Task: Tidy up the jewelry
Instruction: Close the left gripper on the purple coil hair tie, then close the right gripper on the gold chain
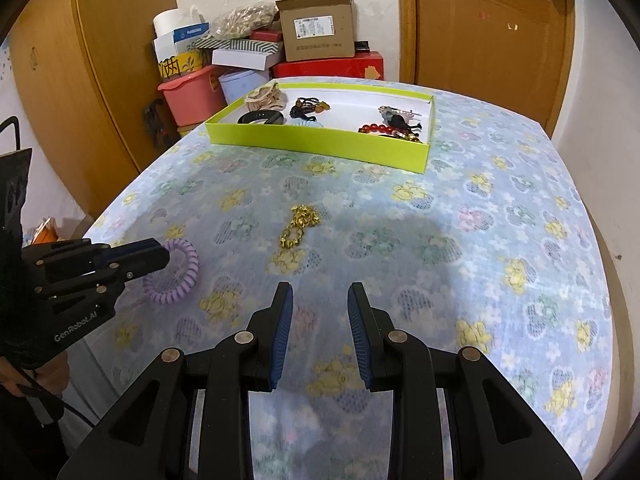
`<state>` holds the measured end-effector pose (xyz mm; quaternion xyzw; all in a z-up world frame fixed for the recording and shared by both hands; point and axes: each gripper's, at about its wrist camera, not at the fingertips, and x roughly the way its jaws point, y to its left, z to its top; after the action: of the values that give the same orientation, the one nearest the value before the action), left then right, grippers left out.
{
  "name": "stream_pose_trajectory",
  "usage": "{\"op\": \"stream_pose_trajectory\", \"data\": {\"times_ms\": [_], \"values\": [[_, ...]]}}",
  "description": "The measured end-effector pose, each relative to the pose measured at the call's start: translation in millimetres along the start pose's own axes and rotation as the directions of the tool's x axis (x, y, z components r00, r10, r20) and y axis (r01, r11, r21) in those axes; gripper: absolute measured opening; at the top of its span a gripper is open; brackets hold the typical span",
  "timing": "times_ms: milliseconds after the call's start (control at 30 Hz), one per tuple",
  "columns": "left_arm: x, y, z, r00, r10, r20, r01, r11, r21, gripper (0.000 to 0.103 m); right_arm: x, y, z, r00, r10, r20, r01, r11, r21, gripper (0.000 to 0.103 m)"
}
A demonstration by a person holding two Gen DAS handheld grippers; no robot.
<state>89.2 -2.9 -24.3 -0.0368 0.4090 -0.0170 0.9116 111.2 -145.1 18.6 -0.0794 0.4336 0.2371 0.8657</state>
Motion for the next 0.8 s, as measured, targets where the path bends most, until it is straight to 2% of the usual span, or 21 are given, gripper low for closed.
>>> {"op": "stream_pose_trajectory", "data": {"times_ms": [367, 433, 500, 800], "values": [[6, 14, 8, 1.0, 0.005, 0.009, -0.005, 1.0, -0.028, 0.009, 20, 1, 17, 1.0, 0.006, -0.009, -0.006, 1.0, -0.003, 0.029], [7, 17, 9, 1.0, 0.007, 0.01, -0.006, 0.999, -0.034, 0.009, 24, 1, 21, 1.0, 0.008, -0.009, -0.008, 1.0, -0.004, 0.033], [8, 19, 10, 1.0, 0.007, 0.01, -0.007, 0.999, -0.038, 0.009, 29, 1, 25, 1.0, 0.01, -0.007, -0.01, 1.0, -0.002, 0.046], [15, 29, 15, 1.0, 0.015, 0.005, -0.015, 0.998, -0.056, 0.009, 53, 8, 37, 1.0, 0.018, -0.023, -0.018, 1.0, -0.017, 0.046]]}}
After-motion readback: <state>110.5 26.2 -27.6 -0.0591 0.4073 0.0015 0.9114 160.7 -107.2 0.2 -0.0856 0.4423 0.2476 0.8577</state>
